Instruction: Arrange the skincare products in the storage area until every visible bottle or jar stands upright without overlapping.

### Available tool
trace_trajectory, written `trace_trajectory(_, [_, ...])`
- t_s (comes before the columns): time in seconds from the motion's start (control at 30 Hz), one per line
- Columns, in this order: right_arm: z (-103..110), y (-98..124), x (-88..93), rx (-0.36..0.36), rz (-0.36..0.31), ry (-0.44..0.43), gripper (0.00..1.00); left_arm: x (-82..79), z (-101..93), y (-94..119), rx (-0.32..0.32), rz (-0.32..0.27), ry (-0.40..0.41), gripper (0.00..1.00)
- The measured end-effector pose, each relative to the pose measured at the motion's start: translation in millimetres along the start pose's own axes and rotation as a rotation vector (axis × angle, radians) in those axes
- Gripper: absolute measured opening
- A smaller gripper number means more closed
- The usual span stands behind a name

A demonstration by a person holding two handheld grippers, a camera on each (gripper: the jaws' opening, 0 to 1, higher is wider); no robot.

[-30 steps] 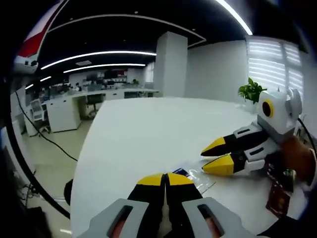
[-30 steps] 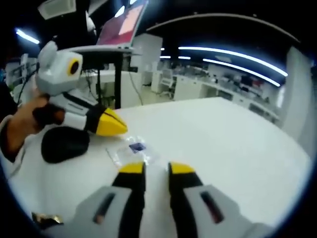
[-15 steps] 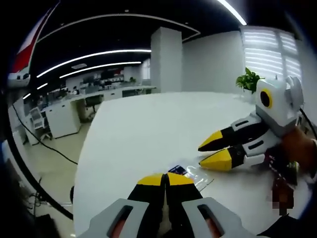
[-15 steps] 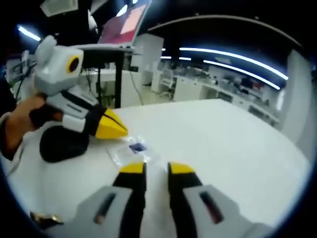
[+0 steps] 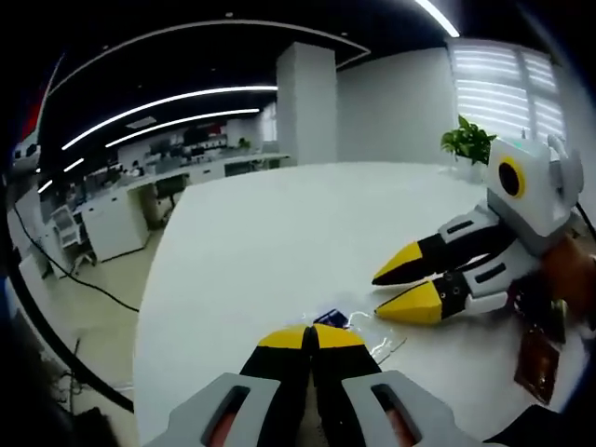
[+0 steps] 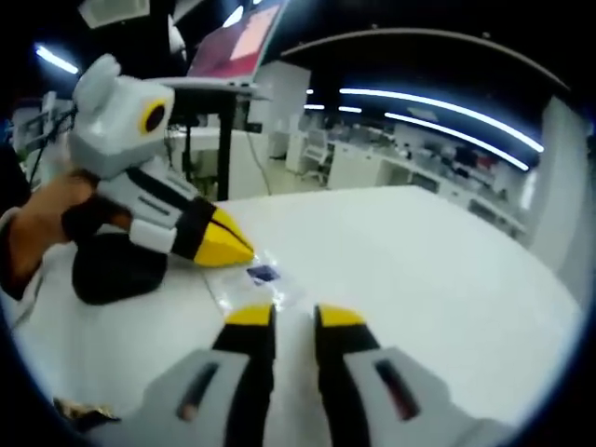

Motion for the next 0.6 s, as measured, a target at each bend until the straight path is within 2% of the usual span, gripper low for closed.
trace_trajectory(0.3, [2,0,-1.6,-0.001,-0.006,0.0,0.16,1.8,5.7,-6,-0.009,0.017,0.006,0.0])
trace_trajectory(0.37, [3,1,-0.7,0.002,-0.006,-0.01,0.17,2.5,7.1,-4,-0.038,0.023,-0.008,0.0])
trace_trajectory(0.4, [3,1,-0.6,0.0,-0.011,-0.026,0.19,2.1,7.1,-5,-0.053,0.029,-0.041,0.0])
trace_trajectory(0.5, [10,0,-4.1,-0.038,-0.041,-0.11,0.22,1.5,1.8,-6,-0.044,0.032,-0.047,0.0])
trace_trajectory(0.6, [11,0,-5.5,-0.049,-0.045,-0.121,0.24,1.5,-0.4,-8,-0.033,0.028,-0.04,0.0])
Point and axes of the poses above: the point that each gripper's makers call its tool centre point, and the gripper's own axes: y roughly backward along the fingers, z roughly to its left, x roughly out of its underside, the point moved 4 cm from there along y, roughly backward along the fingers, and after that the axes turned 3 degrees about -z, right-handed, at the moved point
